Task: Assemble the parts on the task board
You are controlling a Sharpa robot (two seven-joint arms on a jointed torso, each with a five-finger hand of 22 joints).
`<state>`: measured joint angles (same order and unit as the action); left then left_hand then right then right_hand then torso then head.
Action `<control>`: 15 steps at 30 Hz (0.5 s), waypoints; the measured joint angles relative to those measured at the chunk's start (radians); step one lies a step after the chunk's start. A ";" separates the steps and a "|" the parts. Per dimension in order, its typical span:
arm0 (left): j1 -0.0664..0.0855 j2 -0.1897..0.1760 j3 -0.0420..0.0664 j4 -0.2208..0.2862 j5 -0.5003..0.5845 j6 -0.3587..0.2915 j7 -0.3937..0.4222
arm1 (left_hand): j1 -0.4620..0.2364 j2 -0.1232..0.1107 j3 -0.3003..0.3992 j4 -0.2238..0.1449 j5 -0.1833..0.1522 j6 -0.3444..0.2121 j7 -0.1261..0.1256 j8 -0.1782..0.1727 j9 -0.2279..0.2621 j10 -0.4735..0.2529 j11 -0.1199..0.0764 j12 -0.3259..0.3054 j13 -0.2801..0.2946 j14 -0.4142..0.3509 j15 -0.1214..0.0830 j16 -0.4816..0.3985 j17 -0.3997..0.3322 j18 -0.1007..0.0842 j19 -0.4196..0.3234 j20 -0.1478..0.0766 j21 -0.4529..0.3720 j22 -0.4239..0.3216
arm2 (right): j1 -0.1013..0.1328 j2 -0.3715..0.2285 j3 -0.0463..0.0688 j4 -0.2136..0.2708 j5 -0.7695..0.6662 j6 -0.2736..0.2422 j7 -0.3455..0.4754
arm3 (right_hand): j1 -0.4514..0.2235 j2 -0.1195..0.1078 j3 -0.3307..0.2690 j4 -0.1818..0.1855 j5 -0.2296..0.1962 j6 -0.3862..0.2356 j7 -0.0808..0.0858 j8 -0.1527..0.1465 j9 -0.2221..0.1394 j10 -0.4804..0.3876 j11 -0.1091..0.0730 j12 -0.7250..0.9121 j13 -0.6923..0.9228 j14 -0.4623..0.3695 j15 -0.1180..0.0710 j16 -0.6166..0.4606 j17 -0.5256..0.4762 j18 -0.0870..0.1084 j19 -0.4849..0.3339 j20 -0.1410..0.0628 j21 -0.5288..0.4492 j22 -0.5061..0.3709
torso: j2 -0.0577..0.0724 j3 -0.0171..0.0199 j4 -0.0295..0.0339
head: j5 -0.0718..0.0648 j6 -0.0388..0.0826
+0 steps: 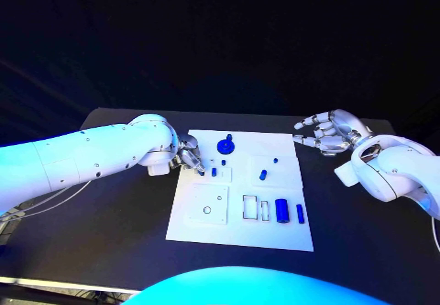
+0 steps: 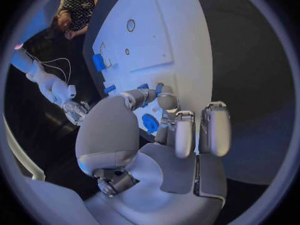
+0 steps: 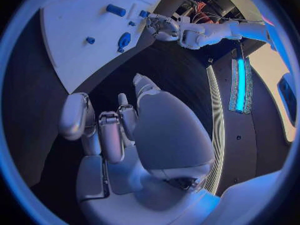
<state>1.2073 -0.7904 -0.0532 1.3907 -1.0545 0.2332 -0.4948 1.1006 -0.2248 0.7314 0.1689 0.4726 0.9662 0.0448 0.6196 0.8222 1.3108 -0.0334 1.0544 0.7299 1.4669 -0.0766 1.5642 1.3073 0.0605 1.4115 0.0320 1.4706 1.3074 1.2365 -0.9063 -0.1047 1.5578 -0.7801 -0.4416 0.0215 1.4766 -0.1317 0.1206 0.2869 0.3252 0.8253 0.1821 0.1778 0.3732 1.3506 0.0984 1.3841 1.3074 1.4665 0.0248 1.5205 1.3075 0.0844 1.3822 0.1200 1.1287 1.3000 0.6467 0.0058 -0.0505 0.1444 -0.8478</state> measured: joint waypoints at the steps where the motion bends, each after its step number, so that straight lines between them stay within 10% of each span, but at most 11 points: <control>1: 0.000 0.002 0.000 -0.001 -0.002 0.000 -0.002 | 0.000 0.000 0.000 0.000 0.000 0.000 0.000 0.000 -0.001 0.001 0.001 0.000 0.000 0.000 0.000 0.000 0.000 0.000 0.000 0.000 0.000 0.000 | 0.000 0.000 0.000 0.000 0.000 0.000 0.000 | 0.000 0.000 0.000 0.000 0.000 0.000 0.000 0.000 0.000 0.000 0.000 0.000 0.000 0.000 0.000 0.000 0.000 0.000 0.000 0.000 0.000 0.000 | 0.000 0.0000 0.0000 | 0.000 0.000; 15: 0.001 0.023 -0.002 -0.012 -0.017 0.010 -0.021 | -0.015 -0.015 -0.016 -0.016 0.100 0.018 0.000 0.003 -0.001 0.018 -0.007 0.014 0.025 -0.004 -0.003 0.000 0.000 0.000 0.004 -0.004 0.000 0.000 | 0.000 -0.001 0.000 0.001 0.000 0.000 0.000 | 0.000 0.000 0.000 0.000 0.000 0.000 0.000 0.000 0.000 0.000 0.000 0.000 0.000 0.000 0.000 0.000 0.000 0.000 0.000 0.000 0.000 0.000 | 0.000 0.0000 -0.0011 | -0.002 -0.006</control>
<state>1.2084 -0.7670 -0.0547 1.3787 -1.0712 0.2436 -0.5155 1.0858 -0.2395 0.7151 0.1525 0.5725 0.9840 0.0447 0.6228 0.8213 1.3286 -0.0406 1.0684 0.7552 1.4631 -0.0801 1.5642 1.3073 0.0605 1.4151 0.0284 1.4706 1.3074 1.2364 -0.9073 -0.1047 1.5587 -0.7804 -0.4418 0.0215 1.4766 -0.1317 0.1206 0.2869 0.3252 0.8253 0.1821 0.1778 0.3732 1.3506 0.0984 1.3841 1.3073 1.4665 0.0247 1.5205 1.3074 0.0844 1.3822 0.1200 1.1287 1.3000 0.6466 0.0058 -0.0516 0.1429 -0.8535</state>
